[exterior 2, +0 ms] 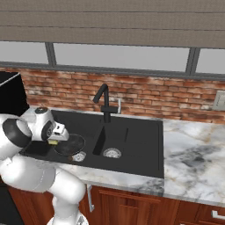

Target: Pick the pan and sponge and place them into the sink. Then turn on the water.

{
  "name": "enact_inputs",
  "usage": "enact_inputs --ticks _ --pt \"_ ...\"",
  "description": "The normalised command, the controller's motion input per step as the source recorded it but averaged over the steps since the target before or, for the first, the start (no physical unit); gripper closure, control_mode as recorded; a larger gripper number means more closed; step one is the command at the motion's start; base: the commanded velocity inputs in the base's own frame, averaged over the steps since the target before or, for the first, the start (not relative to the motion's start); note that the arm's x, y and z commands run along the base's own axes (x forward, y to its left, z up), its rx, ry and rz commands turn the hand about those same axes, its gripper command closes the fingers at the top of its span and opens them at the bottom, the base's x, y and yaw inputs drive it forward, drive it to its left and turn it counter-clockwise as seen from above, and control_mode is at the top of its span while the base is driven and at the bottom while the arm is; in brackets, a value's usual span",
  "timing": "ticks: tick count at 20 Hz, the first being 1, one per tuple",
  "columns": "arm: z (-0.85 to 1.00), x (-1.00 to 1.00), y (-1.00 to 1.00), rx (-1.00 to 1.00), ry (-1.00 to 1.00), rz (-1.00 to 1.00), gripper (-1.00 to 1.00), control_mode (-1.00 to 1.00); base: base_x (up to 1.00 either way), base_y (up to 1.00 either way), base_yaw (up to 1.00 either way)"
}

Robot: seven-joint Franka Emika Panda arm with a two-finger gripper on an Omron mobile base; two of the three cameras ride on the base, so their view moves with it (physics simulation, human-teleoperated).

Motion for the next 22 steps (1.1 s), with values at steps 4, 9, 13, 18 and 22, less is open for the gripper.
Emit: enact_inputs --ticks 4,9,13,18,22 --pt "-0.43 0.6 -0.08 -0.04 0.0 0.03 1.0 -1.0 0.0 0.0 0.0" --pt "-0.41 0.56 -0.14 -0.02 0.0 0.02 1.0 -1.0 0.0 0.0 0.0" --pt "-0.35 0.59 -0.12 0.0 0.0 0.03 1.0 -1.0 0.0 0.0 0.0" --pt "-0.29 0.58 0.0 -0.01 0.0 0.02 1.0 -1.0 0.0 0.0 0.0" --pt "-0.24 0.34 0.06 -0.04 0.0 0.0 1.0 -1.0 0.0 0.0 0.0"
